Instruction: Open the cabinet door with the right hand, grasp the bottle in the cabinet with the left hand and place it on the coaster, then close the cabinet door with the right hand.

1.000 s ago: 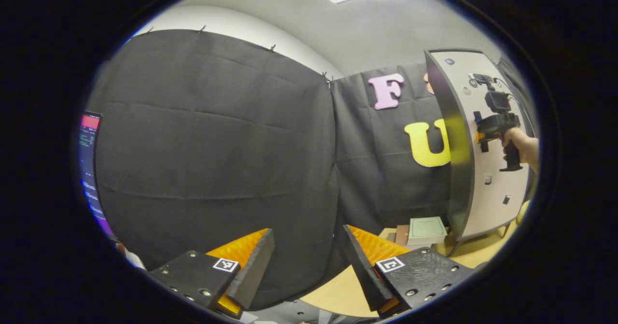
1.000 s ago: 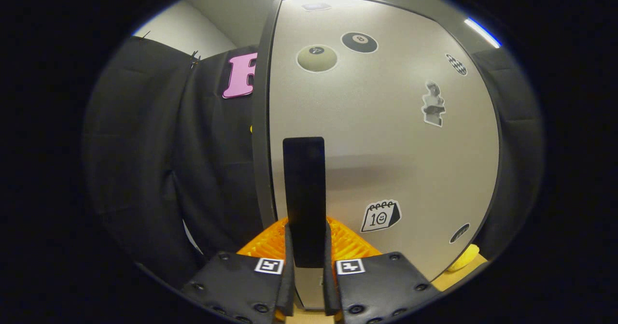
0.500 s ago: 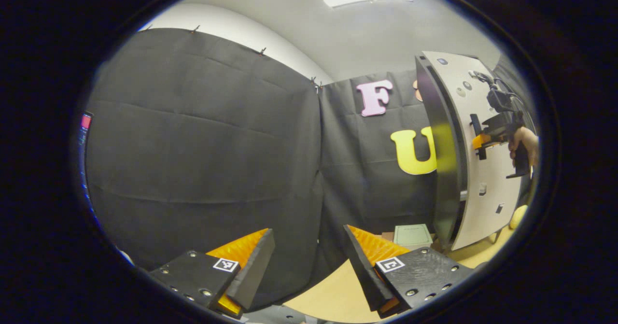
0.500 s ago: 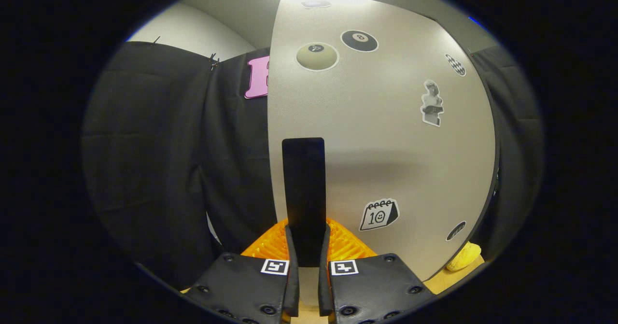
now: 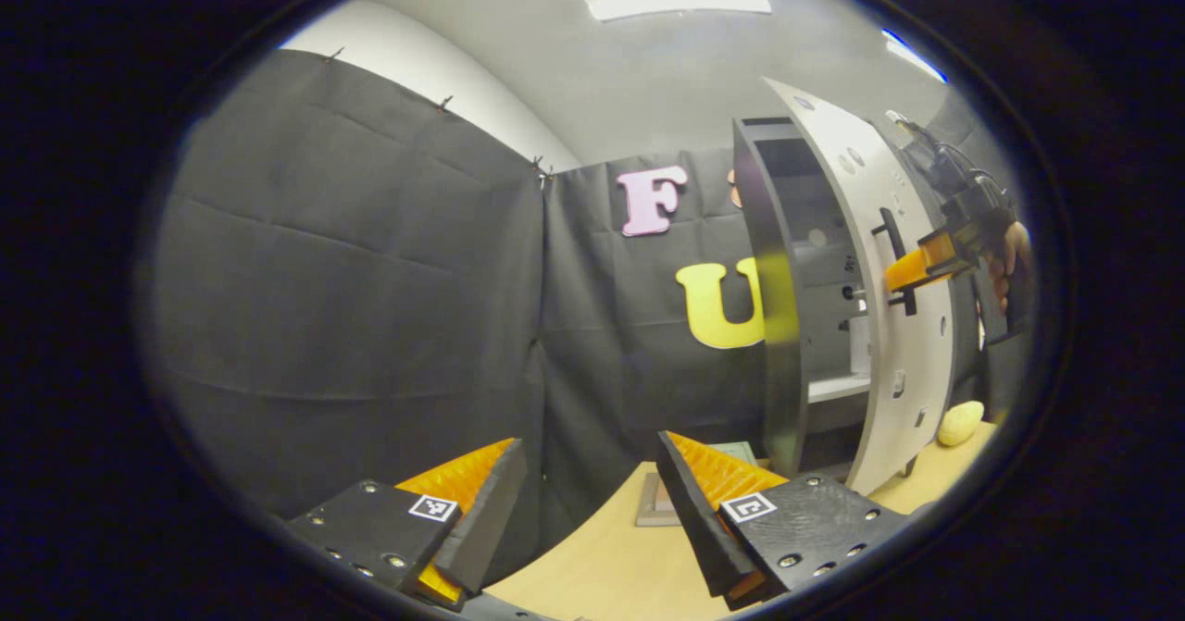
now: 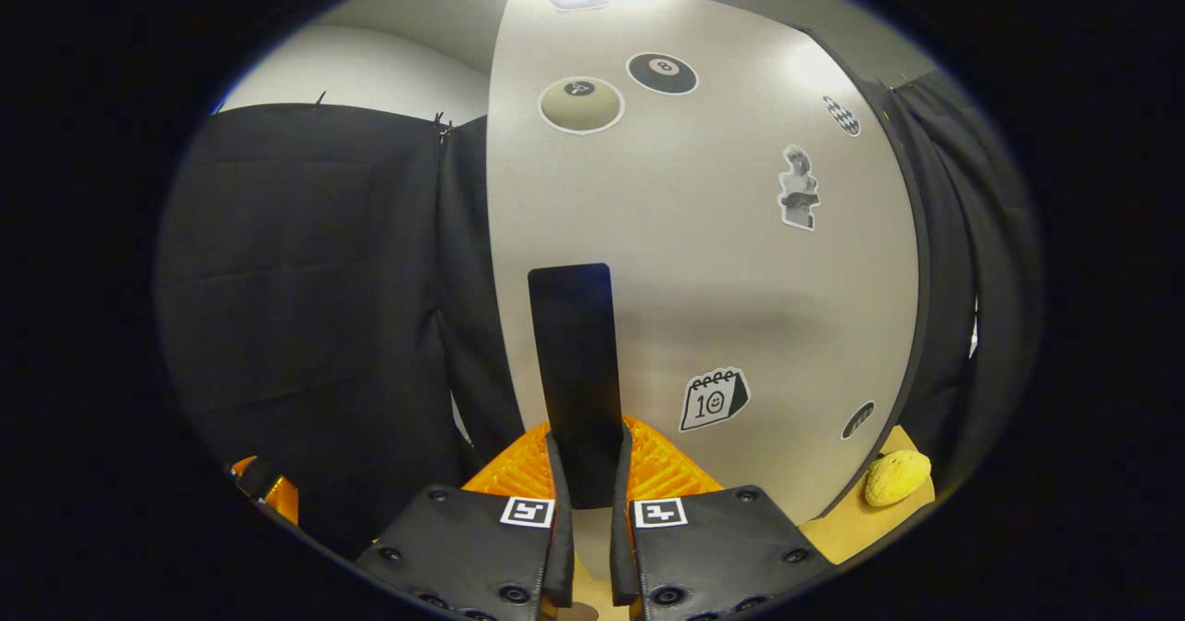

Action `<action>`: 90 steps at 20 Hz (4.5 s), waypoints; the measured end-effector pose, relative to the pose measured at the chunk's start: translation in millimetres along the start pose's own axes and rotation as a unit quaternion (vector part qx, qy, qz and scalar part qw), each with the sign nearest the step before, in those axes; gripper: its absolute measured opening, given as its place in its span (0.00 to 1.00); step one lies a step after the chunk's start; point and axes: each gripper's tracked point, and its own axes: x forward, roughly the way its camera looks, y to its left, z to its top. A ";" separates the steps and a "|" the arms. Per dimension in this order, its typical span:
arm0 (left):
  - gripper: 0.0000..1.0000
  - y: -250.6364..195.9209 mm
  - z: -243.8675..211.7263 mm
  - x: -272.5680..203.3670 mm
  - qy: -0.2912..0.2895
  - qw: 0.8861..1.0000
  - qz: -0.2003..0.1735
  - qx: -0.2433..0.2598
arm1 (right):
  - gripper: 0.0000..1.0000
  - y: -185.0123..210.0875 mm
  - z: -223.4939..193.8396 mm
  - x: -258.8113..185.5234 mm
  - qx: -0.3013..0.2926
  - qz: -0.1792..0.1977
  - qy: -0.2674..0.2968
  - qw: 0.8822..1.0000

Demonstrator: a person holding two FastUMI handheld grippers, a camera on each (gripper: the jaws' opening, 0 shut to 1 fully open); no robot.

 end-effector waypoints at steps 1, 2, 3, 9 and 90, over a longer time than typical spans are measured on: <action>0.88 -7.8 2.7 2.1 -0.003 1.000 -0.006 0.005 | 0.17 -0.9 0.3 -2.2 0.001 0.010 0.000 1.000; 0.88 -15.5 5.1 2.9 -0.006 1.000 -0.010 0.007 | 0.16 -2.0 -0.3 -3.1 0.005 0.019 -0.001 1.000; 0.87 -25.9 7.3 3.2 -0.007 1.000 -0.015 0.006 | 0.17 -2.9 -0.5 -4.9 0.010 0.027 0.000 1.000; 0.86 -108.4 12.8 3.3 -0.001 0.998 -0.060 -0.006 | 0.17 -11.6 -2.4 -17.6 0.017 0.068 0.008 0.998; 0.73 -504.3 13.2 256.6 0.059 0.964 -0.251 -0.066 | 0.98 -228.3 -30.8 -59.0 0.030 -0.284 -0.015 0.958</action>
